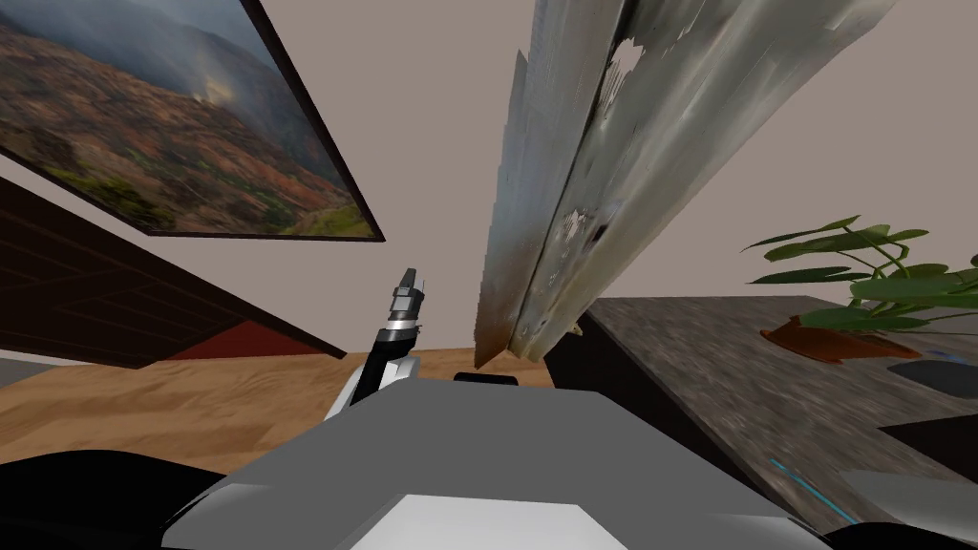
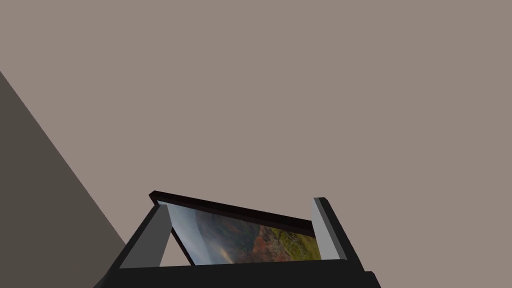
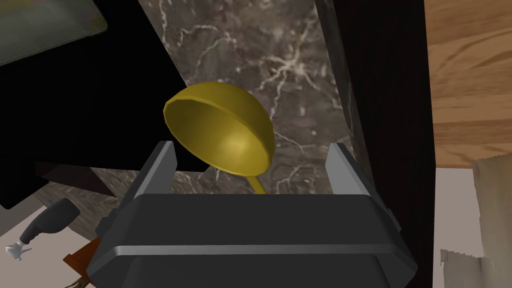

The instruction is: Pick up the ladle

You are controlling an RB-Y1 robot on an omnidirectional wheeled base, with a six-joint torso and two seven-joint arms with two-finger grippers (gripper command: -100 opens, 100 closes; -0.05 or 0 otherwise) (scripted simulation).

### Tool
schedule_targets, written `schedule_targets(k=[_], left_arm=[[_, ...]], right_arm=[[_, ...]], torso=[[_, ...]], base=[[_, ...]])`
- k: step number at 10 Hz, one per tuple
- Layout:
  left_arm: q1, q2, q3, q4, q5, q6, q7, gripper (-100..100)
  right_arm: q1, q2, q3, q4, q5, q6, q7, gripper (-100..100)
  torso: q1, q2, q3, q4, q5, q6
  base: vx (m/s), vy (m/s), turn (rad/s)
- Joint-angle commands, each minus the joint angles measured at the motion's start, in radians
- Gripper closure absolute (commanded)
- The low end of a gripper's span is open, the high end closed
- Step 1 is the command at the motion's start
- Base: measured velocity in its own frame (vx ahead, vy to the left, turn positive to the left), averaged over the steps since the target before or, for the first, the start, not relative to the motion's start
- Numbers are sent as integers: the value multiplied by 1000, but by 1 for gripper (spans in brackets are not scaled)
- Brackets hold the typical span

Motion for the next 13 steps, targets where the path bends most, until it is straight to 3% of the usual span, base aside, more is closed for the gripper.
schedule_targets(k=[1, 2, 3, 7, 8, 9, 12, 13], left_arm=[[0, 0, 0, 0, 0, 0, 0, 0], [0, 0, 0, 0, 0, 0, 0, 0], [0, 0, 0, 0, 0, 0, 0, 0], [0, 0, 0, 0, 0, 0, 0, 0], [0, 0, 0, 0, 0, 0, 0, 0], [0, 0, 0, 0, 0, 0, 0, 0], [0, 0, 0, 0, 0, 0, 0, 0], [0, 0, 0, 0, 0, 0, 0, 0]], right_arm=[[-5, 25, 24, 4, -5, 31, 14, -100], [-2, 12, 13, 3, -5, 14, 12, -100], [-1, 13, 14, 3, -5, 18, 12, 100], [-1, 14, 16, 1, -5, 15, 13, 100], [-1, 14, 16, 1, -5, 15, 13, 0], [14, -6, 1, -18, 6, 6, -15, 100], [22, -17, -8, -26, 8, -2, -19, 100], [24, -18, -9, -28, 9, -3, -25, 0]], torso=[[0, 0, 0, 0, 0, 0], [-2, 0, 0, 0, 0, 0], [1, 1, 1, 0, 0, 0], [1, 3, 2, 1, 2, 1], [1, 4, 2, 1, 2, 1], [1, 4, 3, 1, 2, 1], [5, 5, 3, 1, 3, 1], [4, 4, 3, 1, 3, 1]], base=[[23, -85, 68], [7, -37, 17], [2, -7, 0], [1, 2, 2], [0, 0, 0], [-11, 46, -51], [-14, 41, -33], [0, 0, 0]])
